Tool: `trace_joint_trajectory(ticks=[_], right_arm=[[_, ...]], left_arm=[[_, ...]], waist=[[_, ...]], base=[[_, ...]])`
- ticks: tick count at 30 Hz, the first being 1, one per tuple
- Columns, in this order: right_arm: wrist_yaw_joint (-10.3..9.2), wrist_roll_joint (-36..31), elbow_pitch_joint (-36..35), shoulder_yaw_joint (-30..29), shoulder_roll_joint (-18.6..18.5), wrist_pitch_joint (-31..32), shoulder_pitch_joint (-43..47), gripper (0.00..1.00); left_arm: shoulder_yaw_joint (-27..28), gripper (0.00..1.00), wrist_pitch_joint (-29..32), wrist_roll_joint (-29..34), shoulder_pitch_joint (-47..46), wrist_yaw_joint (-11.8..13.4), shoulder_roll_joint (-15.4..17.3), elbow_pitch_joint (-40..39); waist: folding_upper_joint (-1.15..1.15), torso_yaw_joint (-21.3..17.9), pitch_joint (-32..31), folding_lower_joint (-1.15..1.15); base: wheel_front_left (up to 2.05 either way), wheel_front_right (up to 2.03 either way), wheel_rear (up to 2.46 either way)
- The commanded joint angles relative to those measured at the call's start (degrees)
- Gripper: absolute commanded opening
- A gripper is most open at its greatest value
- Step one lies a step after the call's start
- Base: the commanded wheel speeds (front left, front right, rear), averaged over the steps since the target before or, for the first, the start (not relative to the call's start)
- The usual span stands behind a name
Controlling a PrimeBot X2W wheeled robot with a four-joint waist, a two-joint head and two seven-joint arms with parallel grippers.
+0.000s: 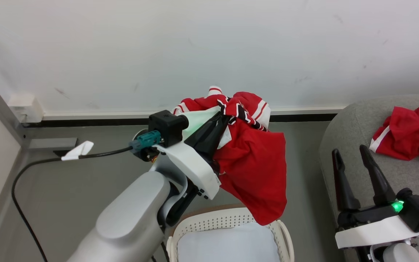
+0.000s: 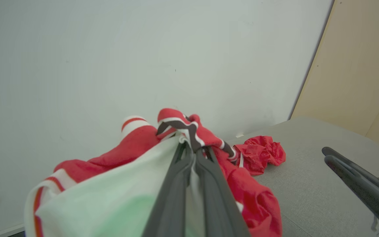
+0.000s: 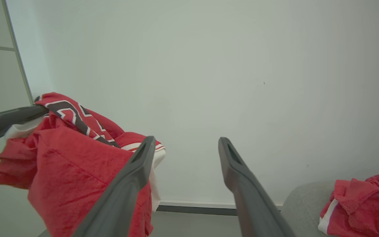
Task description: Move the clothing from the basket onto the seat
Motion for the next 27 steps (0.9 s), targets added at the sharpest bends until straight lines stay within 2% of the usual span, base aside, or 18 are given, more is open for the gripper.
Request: trace_joint_trajectory(ticks=[1,4,13,20,27], right_arm=[[-0.11,0.2,-0.4,1.7,-0.9,0.0,0.5,1.00],[-0.11,0.1,-0.6,4.5,-1.7,0.0,0.0,1.00],[-0.11,1.4,2.9,20.7,-4.3,1.3,-5.8,1.00],[-0.11,2.3,10.4,26.6,-3.9,4.4,-11.7,1.00],[-0.12,2.9,21.1,32.4,-3.5,6.9,-16.5,1.00]], left_arm=[[0.0,0.00,0.3,-1.0,1.1,0.4,0.5,-1.0],[-0.2,0.00,0.4,-1.0,1.6,0.5,0.5,-1.3],[-1.8,0.00,0.4,-1.0,2.9,0.5,-0.6,-1.1],[-4.2,0.00,0.5,-0.8,3.9,-0.4,-2.6,-0.1],[-7.0,0.00,0.9,-1.4,4.3,-1.4,-4.5,0.2]], waist=[[0.00,0.5,0.1,0.01],[0.00,0.8,0.1,0.01],[0.00,3.1,-0.4,0.01],[0.00,6.8,-1.2,0.01],[0.00,11.0,-2.0,0.01]], base=[[0.00,0.00,0.00],[0.00,0.00,0.00],[0.00,0.00,0.00],[0.00,0.00,0.00],[0.00,0.00,0.00]])
